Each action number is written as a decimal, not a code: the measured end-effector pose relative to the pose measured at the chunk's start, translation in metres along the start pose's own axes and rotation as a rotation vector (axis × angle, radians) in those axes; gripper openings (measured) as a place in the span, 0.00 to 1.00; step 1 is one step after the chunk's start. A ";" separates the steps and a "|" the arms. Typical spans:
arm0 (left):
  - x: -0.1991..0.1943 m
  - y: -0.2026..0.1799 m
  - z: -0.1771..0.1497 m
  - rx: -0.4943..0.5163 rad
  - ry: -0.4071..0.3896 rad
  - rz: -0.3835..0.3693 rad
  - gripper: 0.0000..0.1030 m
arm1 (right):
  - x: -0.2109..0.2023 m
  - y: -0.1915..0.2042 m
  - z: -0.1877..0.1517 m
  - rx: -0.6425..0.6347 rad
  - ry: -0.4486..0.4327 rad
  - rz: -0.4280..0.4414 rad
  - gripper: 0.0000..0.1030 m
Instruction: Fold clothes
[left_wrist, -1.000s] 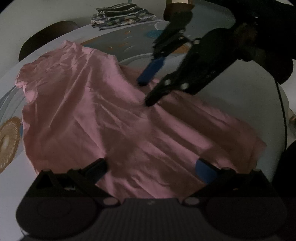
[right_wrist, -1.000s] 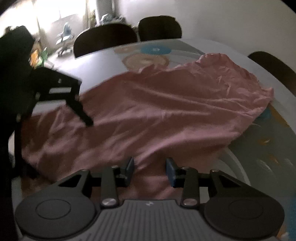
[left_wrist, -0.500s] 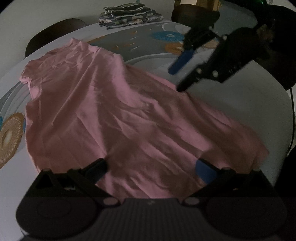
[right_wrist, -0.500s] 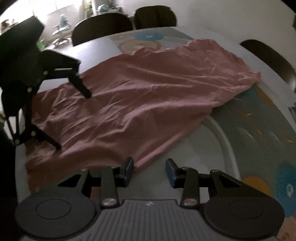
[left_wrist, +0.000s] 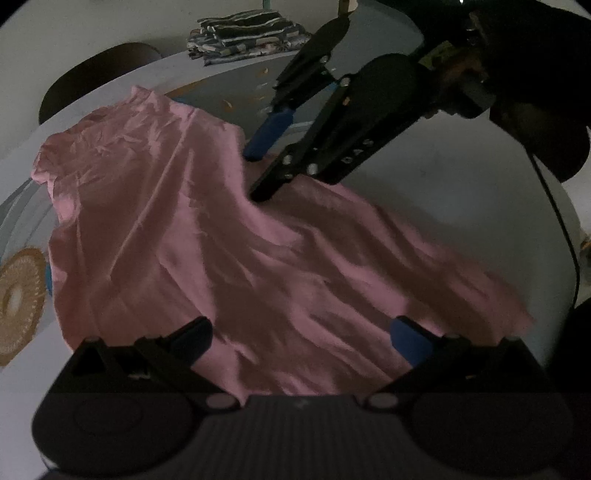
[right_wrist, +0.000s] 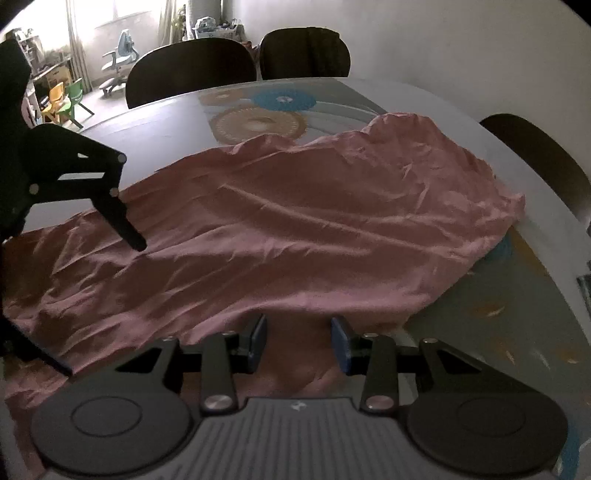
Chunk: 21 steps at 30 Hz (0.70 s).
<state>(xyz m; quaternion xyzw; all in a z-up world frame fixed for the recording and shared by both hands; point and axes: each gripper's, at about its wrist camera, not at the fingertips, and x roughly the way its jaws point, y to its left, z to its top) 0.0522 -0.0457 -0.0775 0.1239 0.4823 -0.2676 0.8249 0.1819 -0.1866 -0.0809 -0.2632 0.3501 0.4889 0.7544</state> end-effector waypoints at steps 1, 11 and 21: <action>0.001 0.001 0.000 -0.002 -0.001 -0.007 1.00 | 0.001 -0.001 0.000 0.004 0.000 0.004 0.36; 0.003 0.002 -0.010 -0.003 -0.009 -0.036 1.00 | -0.009 -0.010 -0.026 0.039 0.007 0.042 0.37; -0.004 -0.005 -0.018 -0.012 -0.007 -0.066 1.00 | -0.021 -0.009 -0.034 0.044 0.082 0.019 0.37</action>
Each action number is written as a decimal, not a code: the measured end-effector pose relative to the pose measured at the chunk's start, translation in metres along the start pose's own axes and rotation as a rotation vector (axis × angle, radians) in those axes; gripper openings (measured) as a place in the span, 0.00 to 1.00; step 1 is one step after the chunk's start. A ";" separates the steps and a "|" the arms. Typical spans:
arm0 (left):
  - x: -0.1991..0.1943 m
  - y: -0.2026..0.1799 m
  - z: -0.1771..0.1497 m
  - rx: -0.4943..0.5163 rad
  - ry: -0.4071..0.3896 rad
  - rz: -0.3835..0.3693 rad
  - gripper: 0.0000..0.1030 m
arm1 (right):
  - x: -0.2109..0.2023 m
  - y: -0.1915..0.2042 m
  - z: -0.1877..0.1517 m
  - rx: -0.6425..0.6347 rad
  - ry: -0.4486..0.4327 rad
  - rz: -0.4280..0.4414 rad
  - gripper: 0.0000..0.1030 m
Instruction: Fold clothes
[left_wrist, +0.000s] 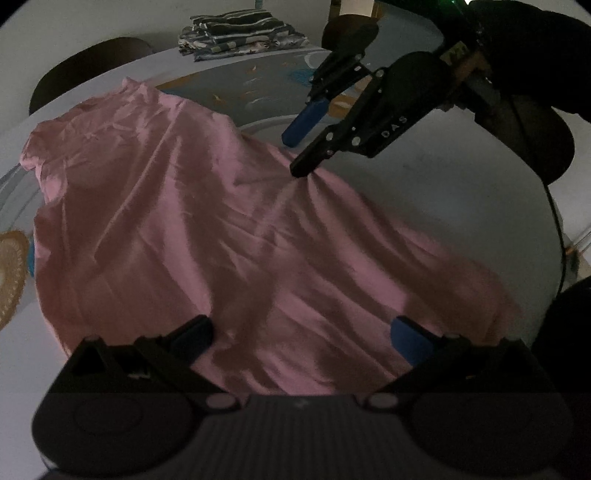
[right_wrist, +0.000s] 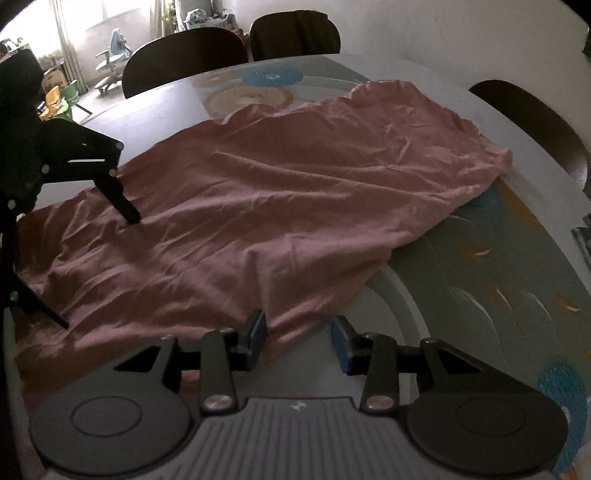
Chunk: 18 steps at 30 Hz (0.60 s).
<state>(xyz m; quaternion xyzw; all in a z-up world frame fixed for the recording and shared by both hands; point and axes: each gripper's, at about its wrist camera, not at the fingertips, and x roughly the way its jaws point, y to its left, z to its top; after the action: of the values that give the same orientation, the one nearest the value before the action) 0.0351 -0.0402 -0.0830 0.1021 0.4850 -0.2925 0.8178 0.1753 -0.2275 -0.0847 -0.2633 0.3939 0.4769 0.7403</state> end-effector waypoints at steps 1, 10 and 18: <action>0.000 0.000 0.000 0.001 0.003 -0.001 1.00 | 0.000 0.000 0.001 -0.004 0.009 -0.003 0.37; -0.002 0.033 0.025 -0.054 -0.058 0.049 1.00 | 0.008 0.008 0.046 -0.028 -0.067 -0.051 0.37; 0.013 0.055 0.029 -0.075 -0.034 0.090 1.00 | 0.034 -0.005 0.047 0.064 -0.062 -0.034 0.40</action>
<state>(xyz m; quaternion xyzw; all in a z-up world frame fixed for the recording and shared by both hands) 0.0928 -0.0143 -0.0859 0.0880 0.4766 -0.2386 0.8415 0.2037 -0.1767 -0.0875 -0.2311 0.3812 0.4596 0.7681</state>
